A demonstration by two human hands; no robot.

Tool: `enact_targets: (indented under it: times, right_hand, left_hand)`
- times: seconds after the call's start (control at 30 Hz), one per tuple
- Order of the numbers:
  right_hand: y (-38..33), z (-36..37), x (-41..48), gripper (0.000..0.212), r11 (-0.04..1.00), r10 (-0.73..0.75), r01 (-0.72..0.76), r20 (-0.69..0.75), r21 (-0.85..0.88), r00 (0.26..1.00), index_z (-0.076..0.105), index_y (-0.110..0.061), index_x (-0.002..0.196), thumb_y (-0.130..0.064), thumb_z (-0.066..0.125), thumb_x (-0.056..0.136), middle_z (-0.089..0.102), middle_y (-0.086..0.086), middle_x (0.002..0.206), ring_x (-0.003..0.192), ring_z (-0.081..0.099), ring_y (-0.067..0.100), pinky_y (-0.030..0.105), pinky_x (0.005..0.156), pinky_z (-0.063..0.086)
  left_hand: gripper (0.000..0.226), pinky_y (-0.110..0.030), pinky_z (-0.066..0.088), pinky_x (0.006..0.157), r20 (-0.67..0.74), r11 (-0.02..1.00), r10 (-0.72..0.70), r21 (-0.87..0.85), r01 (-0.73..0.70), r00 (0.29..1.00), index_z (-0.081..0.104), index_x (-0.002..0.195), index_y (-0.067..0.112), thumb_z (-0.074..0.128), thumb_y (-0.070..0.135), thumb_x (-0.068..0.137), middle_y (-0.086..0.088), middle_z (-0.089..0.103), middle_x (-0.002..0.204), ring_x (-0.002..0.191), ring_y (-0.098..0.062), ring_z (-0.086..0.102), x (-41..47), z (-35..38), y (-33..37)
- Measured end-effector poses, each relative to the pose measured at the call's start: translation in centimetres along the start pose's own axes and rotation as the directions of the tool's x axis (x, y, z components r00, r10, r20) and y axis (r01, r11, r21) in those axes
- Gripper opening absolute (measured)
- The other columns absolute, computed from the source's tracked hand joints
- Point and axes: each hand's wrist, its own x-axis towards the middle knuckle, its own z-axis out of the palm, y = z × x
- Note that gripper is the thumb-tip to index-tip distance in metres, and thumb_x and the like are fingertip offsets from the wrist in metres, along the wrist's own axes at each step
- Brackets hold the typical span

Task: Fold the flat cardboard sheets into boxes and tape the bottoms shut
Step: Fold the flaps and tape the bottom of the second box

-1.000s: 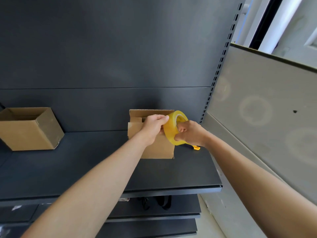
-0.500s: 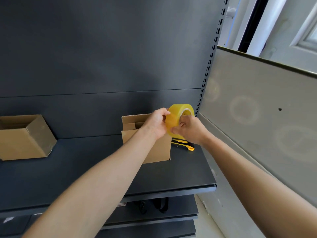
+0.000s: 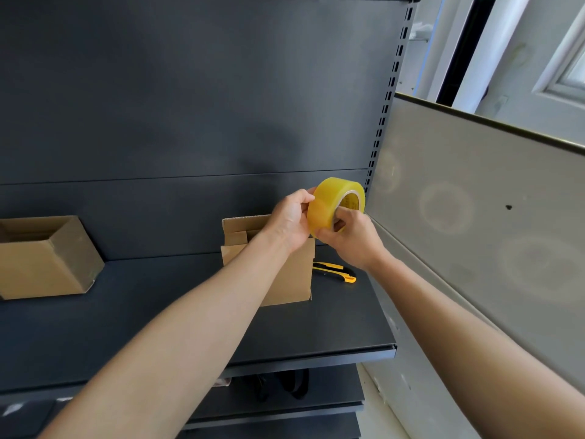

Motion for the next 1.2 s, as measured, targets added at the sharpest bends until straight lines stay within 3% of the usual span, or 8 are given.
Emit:
enact_targets:
  times: [0.13,0.33,0.4,0.5,0.8,0.93,1.03,1.2]
  right_hand:
    - [-0.3,0.0,0.1,0.018,1.000,-0.021,0.021,-0.021,-0.011,1.000,0.056,-0.019,0.070,-0.026,0.071,0.078,0.056,-0.009,0.064,0.059,0.052,0.012,0.023,0.051,0.037]
    - [-0.4,0.2,0.1,0.018,0.997,-0.068,0.067,-0.028,-0.039,0.997,0.062,-0.011,0.078,-0.026,0.071,0.077,0.064,0.003,0.072,0.067,0.059,0.025,0.030,0.057,0.045]
    - [-0.7,0.1,0.2,0.020,0.995,-0.089,0.088,-0.036,-0.045,0.995,0.063,-0.008,0.080,-0.026,0.071,0.077,0.066,0.006,0.074,0.069,0.060,0.025,0.034,0.060,0.048]
    - [-1.0,0.0,0.3,0.020,0.994,-0.109,0.107,-0.064,-0.029,0.992,0.062,-0.007,0.079,-0.023,0.072,0.076,0.064,0.003,0.072,0.065,0.058,0.021,0.028,0.057,0.046]
    - [-1.1,0.2,0.5,0.020,0.991,-0.120,0.117,-0.049,-0.061,0.992,0.060,-0.009,0.076,-0.024,0.073,0.076,0.060,0.001,0.068,0.060,0.053,0.016,0.019,0.051,0.038]
    - [-1.3,0.1,0.6,0.019,0.990,-0.135,0.132,-0.046,-0.059,0.990,0.056,-0.016,0.071,-0.025,0.073,0.076,0.055,-0.009,0.064,0.059,0.050,0.009,0.017,0.050,0.036]
    - [-1.5,0.3,0.6,0.019,0.991,-0.126,0.124,-0.046,-0.042,0.991,0.058,-0.012,0.074,-0.024,0.072,0.075,0.053,-0.010,0.064,0.058,0.048,0.007,0.017,0.050,0.035]
    - [-1.7,0.5,0.7,0.020,0.992,-0.126,0.125,-0.047,-0.035,0.991,0.061,-0.007,0.078,-0.023,0.073,0.075,0.054,-0.008,0.065,0.058,0.048,0.008,0.019,0.051,0.038]
  left_hand:
    - [0.031,-0.029,0.056,0.060,0.029,1.000,0.016,-0.027,-0.015,0.999,0.064,0.100,0.010,0.034,0.004,0.093,-0.009,0.067,0.082,0.068,-0.019,0.064,-0.2,-0.3,0.4]
    - [0.044,-0.035,0.055,0.067,-0.015,0.996,0.071,0.047,-0.070,0.997,0.065,0.107,0.009,0.031,-0.008,0.085,-0.012,0.066,0.092,0.081,-0.025,0.063,-0.4,-0.2,0.6]
    - [0.042,-0.032,0.054,0.065,0.010,0.995,0.098,0.026,-0.098,0.995,0.065,0.102,0.007,0.031,-0.008,0.082,-0.011,0.067,0.084,0.076,-0.023,0.062,-0.5,-0.2,0.7]
    - [0.026,-0.025,0.053,0.059,0.055,0.994,0.111,-0.011,-0.110,0.992,0.065,0.092,0.006,0.039,0.006,0.091,-0.006,0.068,0.072,0.068,-0.018,0.062,-0.5,-0.2,1.3]
    - [0.039,-0.031,0.057,0.068,0.068,0.994,0.107,-0.009,-0.107,0.992,0.062,0.117,0.005,0.032,0.001,0.091,-0.012,0.068,0.099,0.085,-0.022,0.065,-0.9,-0.7,1.3]
    - [0.051,-0.034,0.055,0.072,0.039,0.992,0.126,0.002,-0.126,0.991,0.062,0.116,0.005,0.029,-0.009,0.079,-0.014,0.065,0.095,0.085,-0.026,0.062,-1.0,-0.6,1.0]
    - [0.028,-0.029,0.056,0.065,0.045,0.992,0.120,-0.038,-0.118,0.992,0.065,0.101,0.005,0.039,0.005,0.090,-0.009,0.067,0.082,0.076,-0.022,0.061,-1.1,-0.6,1.4]
    - [0.039,-0.035,0.056,0.075,0.013,0.996,0.089,-0.006,-0.089,0.996,0.058,0.125,0.004,0.037,0.006,0.092,-0.013,0.066,0.098,0.083,-0.022,0.063,-1.2,-0.8,1.6]
